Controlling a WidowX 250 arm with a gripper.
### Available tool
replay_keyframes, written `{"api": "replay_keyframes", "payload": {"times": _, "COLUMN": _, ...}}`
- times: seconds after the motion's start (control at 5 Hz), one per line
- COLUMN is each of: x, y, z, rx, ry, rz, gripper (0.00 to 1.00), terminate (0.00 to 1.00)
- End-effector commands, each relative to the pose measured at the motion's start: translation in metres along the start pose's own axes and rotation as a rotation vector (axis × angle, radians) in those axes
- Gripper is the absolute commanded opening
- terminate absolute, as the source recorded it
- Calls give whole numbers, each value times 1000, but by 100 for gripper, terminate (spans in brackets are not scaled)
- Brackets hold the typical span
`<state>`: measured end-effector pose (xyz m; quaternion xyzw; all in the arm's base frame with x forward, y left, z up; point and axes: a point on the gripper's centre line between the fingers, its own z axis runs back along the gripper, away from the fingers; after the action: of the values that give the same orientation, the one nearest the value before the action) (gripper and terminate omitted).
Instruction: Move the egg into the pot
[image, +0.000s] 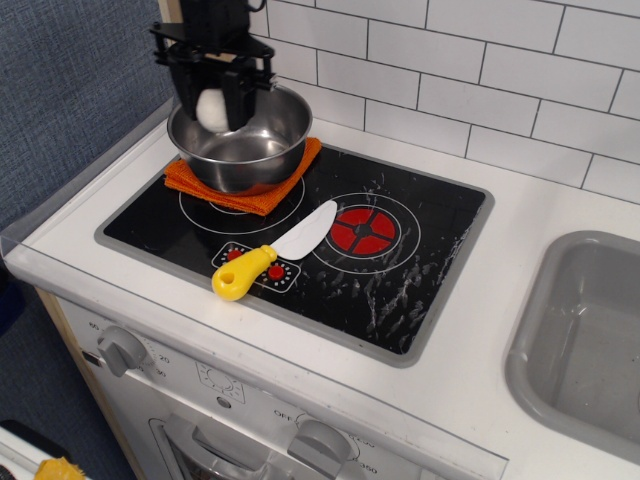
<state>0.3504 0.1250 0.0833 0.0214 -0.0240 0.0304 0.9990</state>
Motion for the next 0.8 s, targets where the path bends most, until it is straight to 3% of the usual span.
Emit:
{"api": "replay_keyframes", "payload": {"times": 0.0, "x": 12, "y": 7, "z": 13, "rx": 12, "ry": -18, "rz": 36, "gripper": 100, "terminate": 0}}
{"api": "replay_keyframes", "payload": {"times": 0.6, "x": -8, "y": -6, "z": 46, "rx": 28, "ry": -52, "rz": -33, "gripper": 100, "terminate": 0}}
